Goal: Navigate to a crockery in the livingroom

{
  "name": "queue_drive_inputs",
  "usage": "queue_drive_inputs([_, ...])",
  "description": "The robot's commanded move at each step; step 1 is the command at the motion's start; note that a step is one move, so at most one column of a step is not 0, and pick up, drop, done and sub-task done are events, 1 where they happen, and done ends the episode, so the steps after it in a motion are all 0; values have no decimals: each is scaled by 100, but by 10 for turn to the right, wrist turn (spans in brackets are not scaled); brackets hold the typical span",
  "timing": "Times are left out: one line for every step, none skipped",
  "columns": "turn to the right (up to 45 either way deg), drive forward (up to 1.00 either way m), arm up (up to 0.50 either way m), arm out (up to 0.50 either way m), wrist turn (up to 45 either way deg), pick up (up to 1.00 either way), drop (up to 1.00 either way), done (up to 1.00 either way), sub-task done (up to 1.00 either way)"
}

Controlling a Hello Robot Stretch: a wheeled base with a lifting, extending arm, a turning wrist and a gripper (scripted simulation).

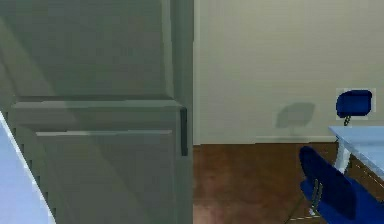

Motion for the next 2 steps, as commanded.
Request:
queue_drive_inputs([-450, 0, 0, 0, 0, 0, 0, 0, 0])
queue_drive_inputs([-450, 0, 0, 0, 0, 0, 0, 0, 0])
